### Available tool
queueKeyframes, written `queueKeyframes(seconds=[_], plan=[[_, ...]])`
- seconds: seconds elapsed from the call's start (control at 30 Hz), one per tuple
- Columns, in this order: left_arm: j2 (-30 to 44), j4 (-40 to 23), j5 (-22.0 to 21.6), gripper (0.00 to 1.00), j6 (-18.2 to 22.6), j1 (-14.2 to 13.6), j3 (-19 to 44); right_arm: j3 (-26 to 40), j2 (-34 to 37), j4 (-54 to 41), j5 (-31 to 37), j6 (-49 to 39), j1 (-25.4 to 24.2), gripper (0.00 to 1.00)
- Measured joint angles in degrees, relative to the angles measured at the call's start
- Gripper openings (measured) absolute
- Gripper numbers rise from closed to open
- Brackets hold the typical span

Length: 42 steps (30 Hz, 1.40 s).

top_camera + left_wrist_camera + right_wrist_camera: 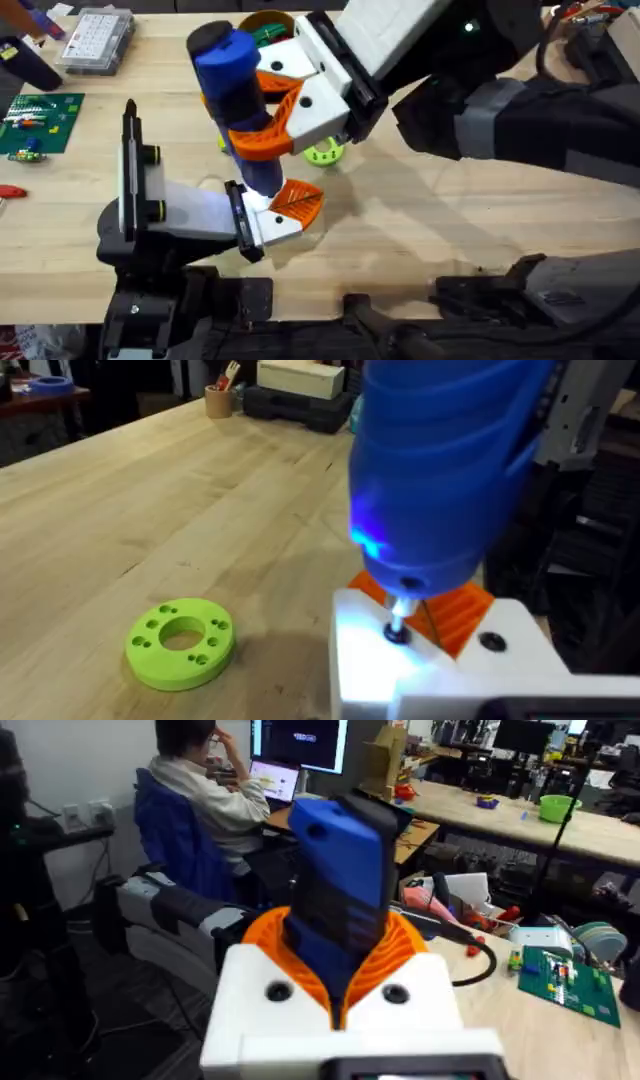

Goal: Pick up the gripper from the table and insert it into the empty holder that is missing its gripper. Then pick up a screw, insert it into the mounting hole, and use the screwdriver to tighten it. Finally, clean up the table by picking up the vegetable and placing it into the bucket.

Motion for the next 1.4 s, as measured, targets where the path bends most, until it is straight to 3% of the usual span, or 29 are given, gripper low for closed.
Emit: queueKeyframes(seconds=[1.1,1.3,1.4], plan=[[-0.02,0.0,0.0,0.004,0.0,0.0,0.0,0.28,0.0,0.73,-0.68,-0.72,-0.19,0.015],[0.0,0.0,0.0,0.004,-0.01,0.0,0.0,8.24,0.0,-3.2,-3.37,0.68,-1.87,0.015],[-0.02,0.0,0.01,0.004,0.0,0.0,0.0,14.5,-0.01,-12.04,-5.62,0.55,-3.54,0.015]])
